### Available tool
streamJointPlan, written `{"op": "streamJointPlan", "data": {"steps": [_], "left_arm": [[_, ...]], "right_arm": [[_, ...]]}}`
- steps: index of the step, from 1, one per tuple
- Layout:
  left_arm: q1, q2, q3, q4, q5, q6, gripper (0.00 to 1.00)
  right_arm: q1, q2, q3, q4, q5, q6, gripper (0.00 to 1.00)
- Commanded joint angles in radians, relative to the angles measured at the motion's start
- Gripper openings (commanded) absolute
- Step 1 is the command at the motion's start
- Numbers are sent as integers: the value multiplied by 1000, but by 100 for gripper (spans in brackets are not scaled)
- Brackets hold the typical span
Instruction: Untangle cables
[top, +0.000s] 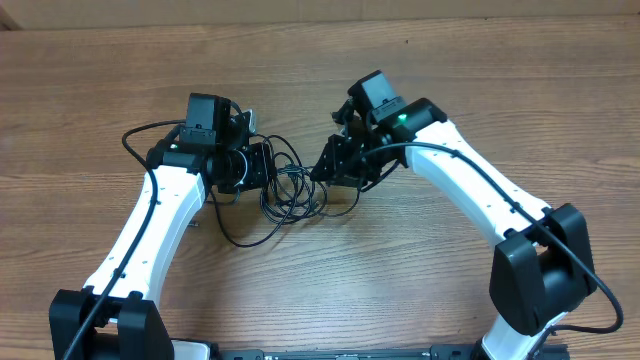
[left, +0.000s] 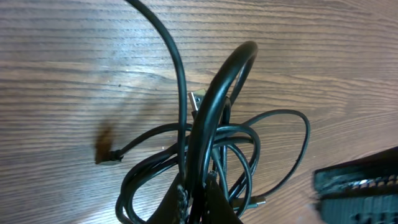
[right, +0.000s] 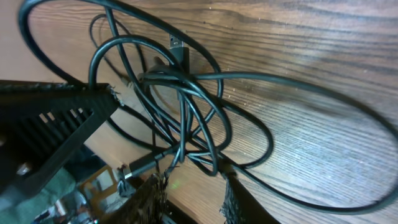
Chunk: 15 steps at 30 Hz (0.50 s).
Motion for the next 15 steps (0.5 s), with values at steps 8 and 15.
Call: {"op": "streamJointPlan", "data": {"steps": [8,15], "left_arm": [[-7,2,-5,22,89,-85,4],[-7,2,-5,25,159,-85,4]], "right_arm": [[96,-10,-3,29,211,105,31],[136,-8,-3,49,240,122,33]]}}
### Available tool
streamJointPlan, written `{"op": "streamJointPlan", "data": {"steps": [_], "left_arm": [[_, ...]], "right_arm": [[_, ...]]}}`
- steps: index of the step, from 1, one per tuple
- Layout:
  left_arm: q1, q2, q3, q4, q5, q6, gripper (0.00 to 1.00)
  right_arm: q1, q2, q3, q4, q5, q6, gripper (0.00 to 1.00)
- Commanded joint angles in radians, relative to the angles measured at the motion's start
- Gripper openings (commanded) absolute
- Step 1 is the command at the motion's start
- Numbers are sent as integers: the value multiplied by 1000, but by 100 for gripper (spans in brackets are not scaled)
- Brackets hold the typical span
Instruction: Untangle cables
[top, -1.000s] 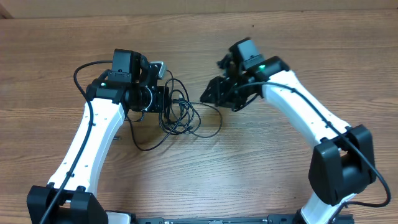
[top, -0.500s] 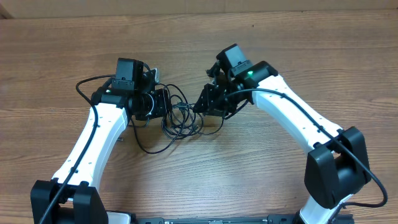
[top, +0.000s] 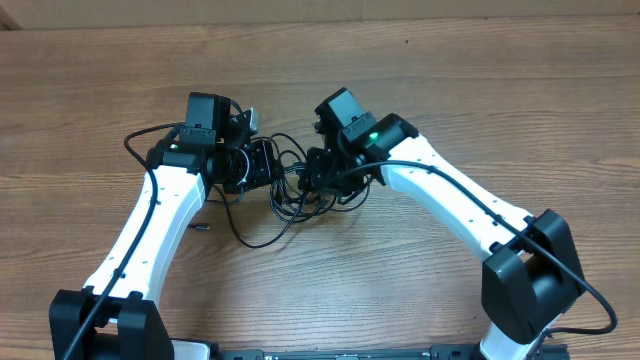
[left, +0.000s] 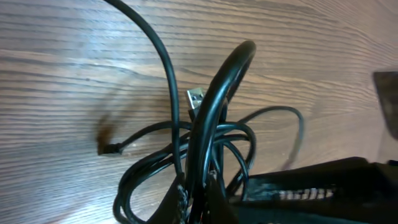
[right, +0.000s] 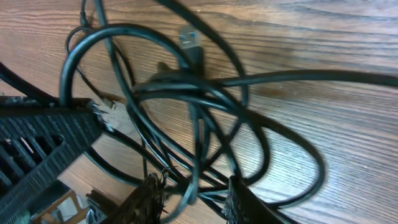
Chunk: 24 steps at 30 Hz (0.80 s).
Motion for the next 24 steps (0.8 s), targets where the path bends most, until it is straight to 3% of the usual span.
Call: {"op": "streamJointPlan", "data": {"steps": [1,24], "left_arm": [[-7,2,-5,4,65,-16,4],[-6,2,-5,5,196,-16,4]], "right_arm": [[15,-8,-3,9,53,33,33],[23,-8,-4,3,120,32,22]]}}
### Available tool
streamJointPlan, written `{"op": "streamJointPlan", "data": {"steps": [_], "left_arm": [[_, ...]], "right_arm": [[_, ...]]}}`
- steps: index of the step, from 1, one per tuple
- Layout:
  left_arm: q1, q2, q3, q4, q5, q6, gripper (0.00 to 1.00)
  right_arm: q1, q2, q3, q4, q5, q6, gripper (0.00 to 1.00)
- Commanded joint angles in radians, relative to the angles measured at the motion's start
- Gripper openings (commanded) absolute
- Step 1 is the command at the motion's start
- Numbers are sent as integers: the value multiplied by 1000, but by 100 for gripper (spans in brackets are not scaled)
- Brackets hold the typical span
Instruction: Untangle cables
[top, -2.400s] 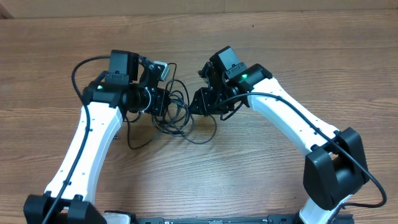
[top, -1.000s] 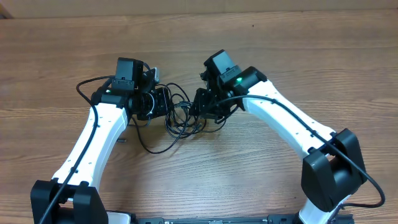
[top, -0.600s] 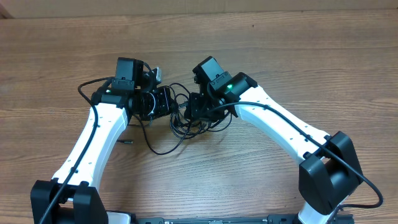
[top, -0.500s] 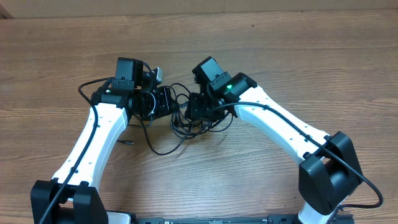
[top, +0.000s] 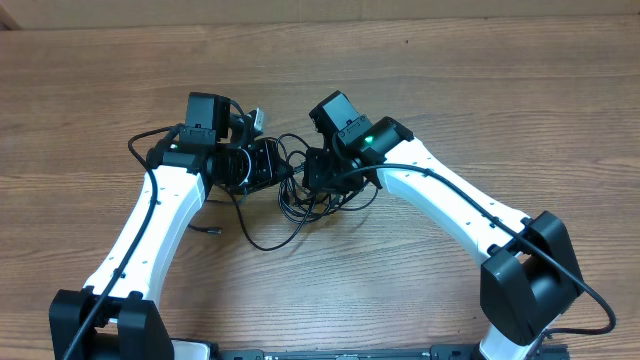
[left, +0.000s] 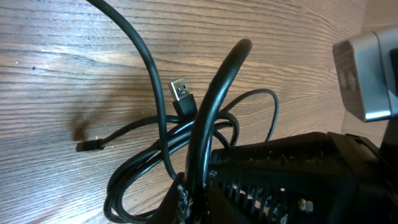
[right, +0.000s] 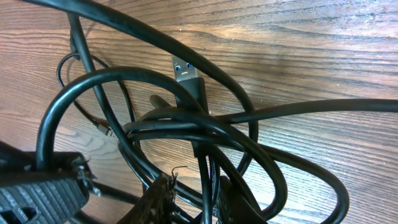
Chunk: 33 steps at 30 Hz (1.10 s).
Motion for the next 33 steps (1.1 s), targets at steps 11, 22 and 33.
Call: {"op": "streamJointPlan", "data": {"steps": [11,22,33], "left_arm": [[-6,2,-5,4,92,-14,4],[-5,2,-5,11,95,-42,4],[-5,2,-5,31,-49,-171,4]], "right_arm": [[5,-8,-10,-35,52,3,18],[5,-8,-10,-49,52,3,13],[-14,-16,5,-44,-40,-27,4]]}}
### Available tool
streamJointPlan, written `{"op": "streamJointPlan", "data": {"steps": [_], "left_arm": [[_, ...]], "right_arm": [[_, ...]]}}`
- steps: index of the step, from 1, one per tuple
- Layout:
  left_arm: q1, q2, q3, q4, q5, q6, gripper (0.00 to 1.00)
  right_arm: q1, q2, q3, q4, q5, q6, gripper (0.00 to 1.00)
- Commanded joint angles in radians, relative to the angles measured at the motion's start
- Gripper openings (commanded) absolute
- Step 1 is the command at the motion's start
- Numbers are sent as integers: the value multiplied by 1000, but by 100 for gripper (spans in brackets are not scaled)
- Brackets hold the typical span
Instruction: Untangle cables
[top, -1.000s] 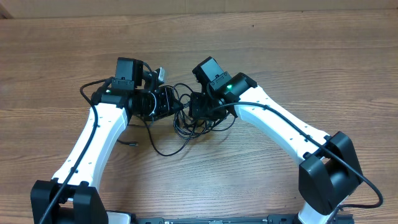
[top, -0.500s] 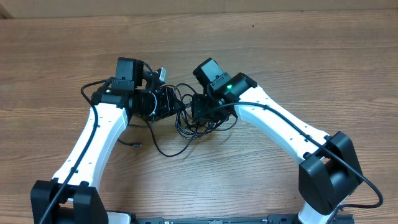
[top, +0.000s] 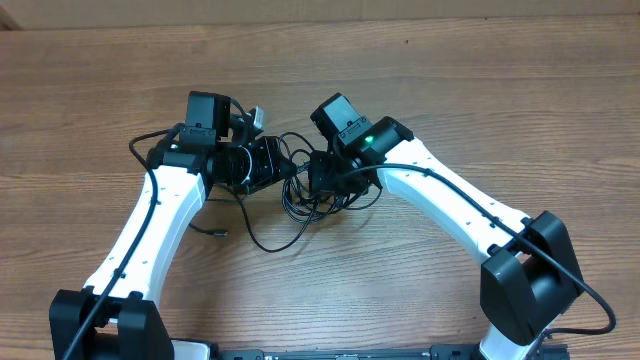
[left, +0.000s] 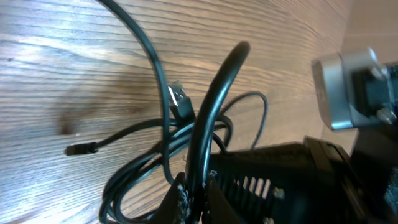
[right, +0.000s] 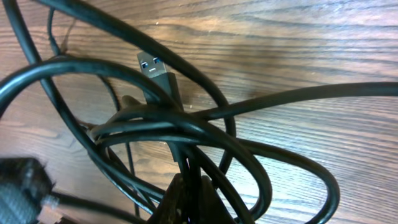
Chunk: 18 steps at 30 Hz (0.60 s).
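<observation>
A knot of black cables (top: 300, 190) lies on the wooden table between my two grippers. My left gripper (left: 193, 194) is shut on a thick black cable (left: 211, 106) that arches up away from it. A USB plug (left: 179, 99) lies beside that arch. My right gripper (right: 190, 200) is shut on a black cable strand (right: 186, 168) inside the knot, just below a blue-tongued USB plug (right: 155, 70). Overhead, the left gripper (top: 268, 165) and right gripper (top: 318, 178) stand close together over the knot. A small thin plug (left: 79, 149) trails off to the left.
A cable loop (top: 145, 140) reaches out left past the left arm, and a long strand (top: 265, 238) curves toward the front. The right arm's black body (left: 292, 180) fills the lower right of the left wrist view. Bare wooden table (top: 500, 90) surrounds the cables.
My right gripper's fingers, slightly apart around the strands then, are now shut on a cable strand in the knot. The left gripper keeps its hold, and both arms have barely shifted.
At first my left gripper held the thick cable and my right gripper stood open at the right of the knot. The right gripper then came in over the knot, fingers astride the strands. Its fingers narrowed, and now they are shut on a strand.
</observation>
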Motion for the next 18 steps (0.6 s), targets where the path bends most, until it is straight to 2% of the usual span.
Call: {"op": "streamJointPlan", "data": {"steps": [1,9,18], "left_arm": [[-5,2,-5,8,-75,-76,4],[-5,2,-5,8,-183,-132,4],[-4,2,-5,8,-271,-138,4]], "right_arm": [[-16,-19,11,8,-79,-40,4],[-27,-92,36,22,-192,-162,4],[-67,-204,36,10,-209,-192,4]]}}
